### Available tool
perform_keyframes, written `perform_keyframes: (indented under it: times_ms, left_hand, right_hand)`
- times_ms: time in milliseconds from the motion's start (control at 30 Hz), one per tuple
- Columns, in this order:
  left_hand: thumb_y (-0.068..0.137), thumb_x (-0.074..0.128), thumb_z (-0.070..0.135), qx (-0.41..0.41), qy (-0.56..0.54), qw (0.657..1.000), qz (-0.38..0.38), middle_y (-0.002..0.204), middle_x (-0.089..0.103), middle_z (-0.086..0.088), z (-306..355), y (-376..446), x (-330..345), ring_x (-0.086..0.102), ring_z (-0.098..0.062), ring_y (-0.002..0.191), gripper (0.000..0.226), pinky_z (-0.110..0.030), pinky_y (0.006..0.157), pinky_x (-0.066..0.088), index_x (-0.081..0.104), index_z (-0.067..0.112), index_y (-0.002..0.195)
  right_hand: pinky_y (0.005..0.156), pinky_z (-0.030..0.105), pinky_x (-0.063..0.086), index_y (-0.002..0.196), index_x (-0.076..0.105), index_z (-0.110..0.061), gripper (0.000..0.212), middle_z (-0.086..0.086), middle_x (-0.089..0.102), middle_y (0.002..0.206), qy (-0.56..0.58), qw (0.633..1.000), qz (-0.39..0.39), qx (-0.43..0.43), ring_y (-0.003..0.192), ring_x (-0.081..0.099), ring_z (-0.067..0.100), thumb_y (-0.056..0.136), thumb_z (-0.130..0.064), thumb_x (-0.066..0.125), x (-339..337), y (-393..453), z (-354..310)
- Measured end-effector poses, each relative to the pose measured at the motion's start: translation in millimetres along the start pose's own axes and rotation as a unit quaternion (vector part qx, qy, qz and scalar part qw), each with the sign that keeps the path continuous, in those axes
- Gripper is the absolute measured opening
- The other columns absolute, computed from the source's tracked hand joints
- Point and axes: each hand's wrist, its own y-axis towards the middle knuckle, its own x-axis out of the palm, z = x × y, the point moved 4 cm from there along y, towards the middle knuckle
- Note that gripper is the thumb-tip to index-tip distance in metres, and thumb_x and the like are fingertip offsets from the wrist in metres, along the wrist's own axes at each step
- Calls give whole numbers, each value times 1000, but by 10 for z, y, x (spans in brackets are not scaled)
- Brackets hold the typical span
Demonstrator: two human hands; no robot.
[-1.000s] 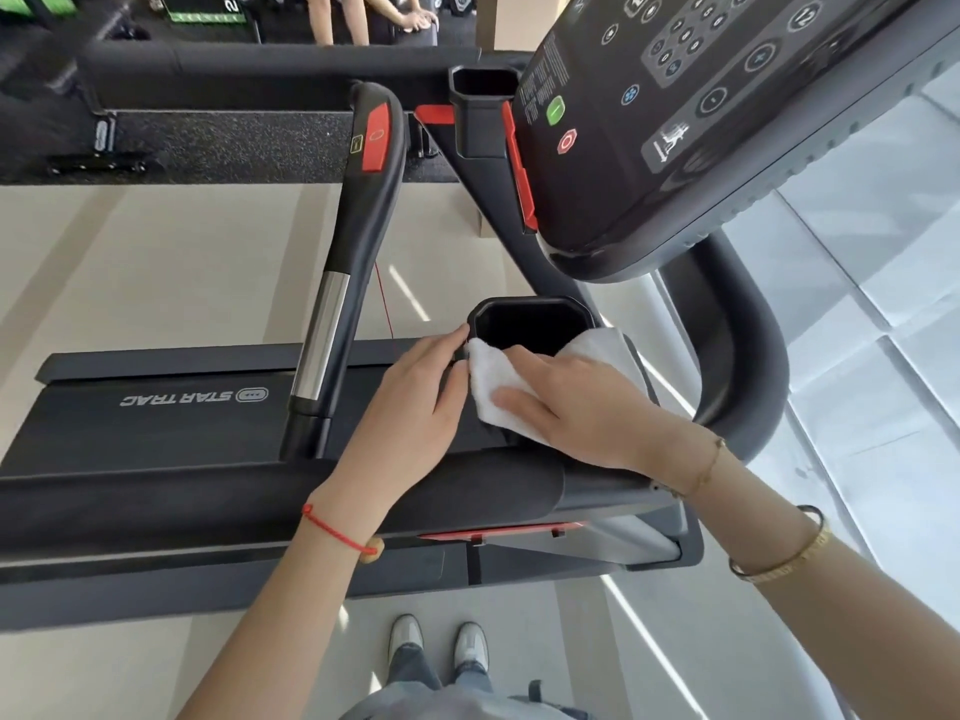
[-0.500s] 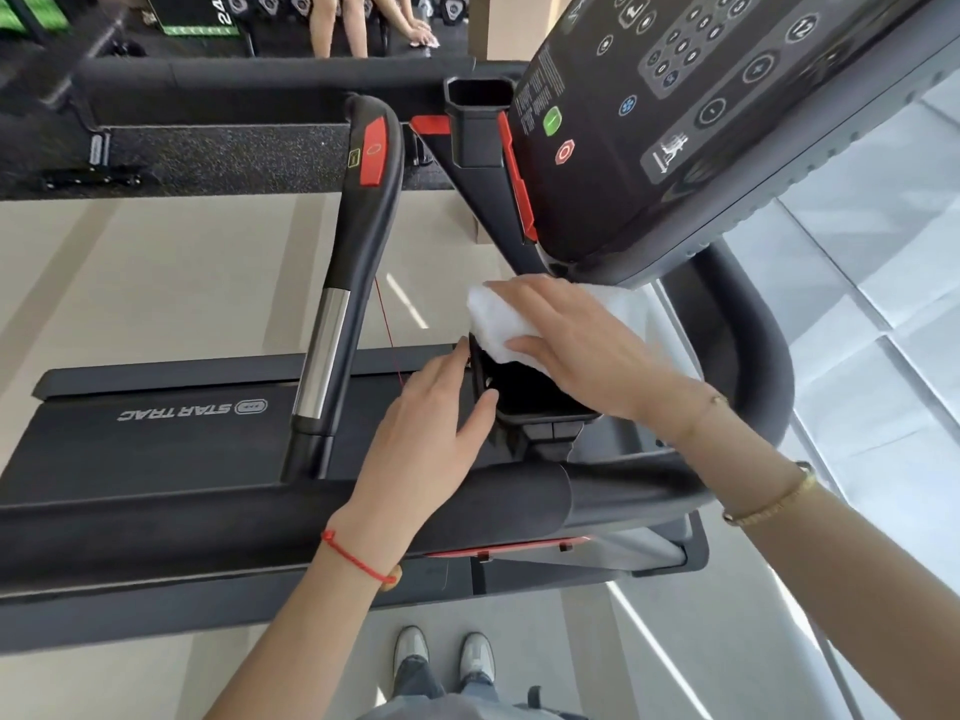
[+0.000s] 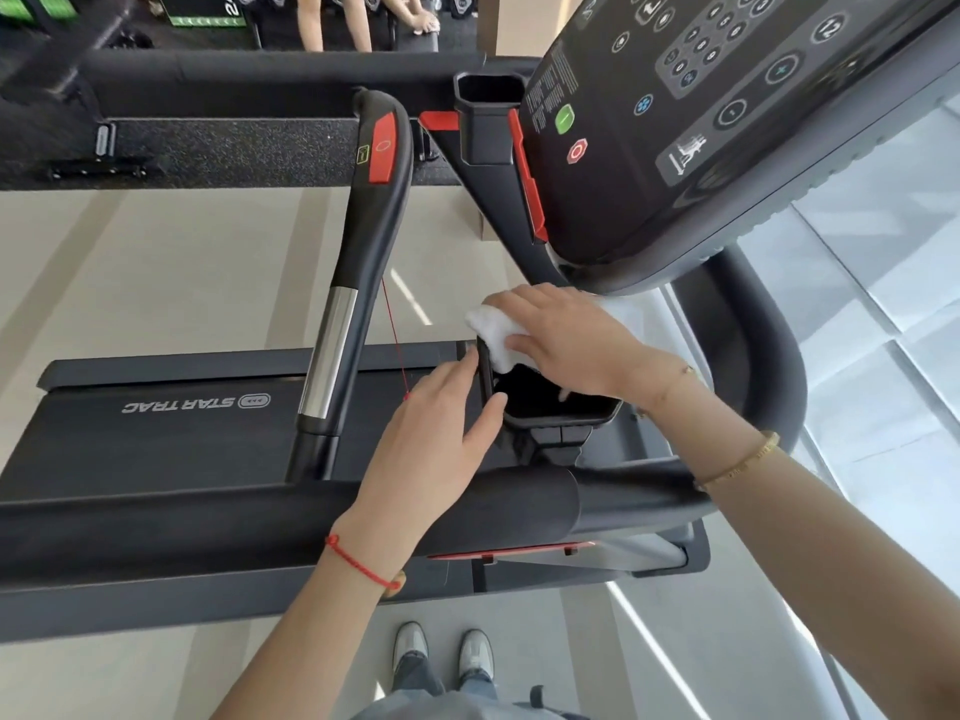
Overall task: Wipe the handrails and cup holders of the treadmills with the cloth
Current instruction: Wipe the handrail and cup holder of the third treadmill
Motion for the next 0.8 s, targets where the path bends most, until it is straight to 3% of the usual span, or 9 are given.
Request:
perform_keyframes:
  times_ms: [133, 200, 267, 400, 500, 600, 733, 800]
  left_hand:
    - [98, 39, 48, 6, -5, 1000, 2, 131, 52, 7, -2, -6, 4, 49, -11, 119, 59, -20, 89, 36, 30, 24, 151]
    - [99, 40, 47, 15, -10, 1000, 7, 127, 54, 7, 0, -10, -2, 51, -9, 114, 56, -19, 86, 36, 30, 28, 150]
    - [99, 41, 46, 16, -12, 1000, 7, 130, 53, 5, -9, -3, 3, 51, -11, 116, 56, -20, 87, 37, 29, 26, 151]
    - [100, 41, 45, 15, -13, 1000, -8, 140, 49, 3, -6, 0, 14, 48, -14, 126, 60, -25, 97, 41, 27, 21, 153]
    - [100, 40, 44, 17, -11, 1000, -8, 140, 50, 2, 4, 8, 5, 48, -14, 126, 60, -28, 99, 44, 26, 20, 153]
    - [100, 40, 44, 13, -7, 1000, -11, 138, 51, 2, 19, 7, 2, 51, -15, 121, 60, -30, 97, 46, 26, 19, 153]
    - [100, 40, 44, 9, -3, 1000, -16, 133, 54, 2, 15, 1, 7, 56, -19, 107, 60, -29, 90, 47, 27, 20, 153]
    - [99, 40, 45, 6, -5, 1000, -17, 135, 53, 1, 1, 2, 15, 54, -20, 115, 59, -29, 93, 44, 28, 22, 153]
  right_hand:
    - [99, 38, 36, 145, 37, -22, 46, 1, 49, 135, 1, 998, 27, 50, 116, 46, 26, 99, -26, 47, -3, -169, 59]
    - [99, 37, 36, 147, 34, -21, 50, 6, 42, 140, 82, 987, 46, 129, 119, 44, 32, 99, -21, 49, -5, -339, 104]
    - [88, 31, 37, 149, 28, -20, 53, 11, 36, 142, 178, 960, 53, 209, 113, 48, 33, 99, -19, 48, 6, -473, 109]
    - [69, 24, 27, 141, 26, -8, 47, 12, 40, 118, 217, 927, 56, 299, 87, 44, 23, 100, -21, 44, 63, -761, 19]
    - [58, 24, 22, 118, 36, -2, 25, 10, 39, 103, 209, 924, 43, 317, 78, 39, 19, 100, -20, 43, 103, -867, -34]
    - [61, 23, 23, 124, 33, 2, 35, 15, 44, 111, 175, 932, 11, 316, 82, 45, 23, 100, -20, 45, 55, -698, 20]
    - [87, 37, 37, 144, 26, -4, 50, 17, 42, 137, 186, 938, 11, 293, 115, 51, 36, 101, -22, 45, -3, -470, 125]
    - [94, 37, 36, 148, 22, -8, 54, 17, 40, 142, 209, 937, 14, 279, 122, 48, 35, 101, -23, 45, 7, -494, 149]
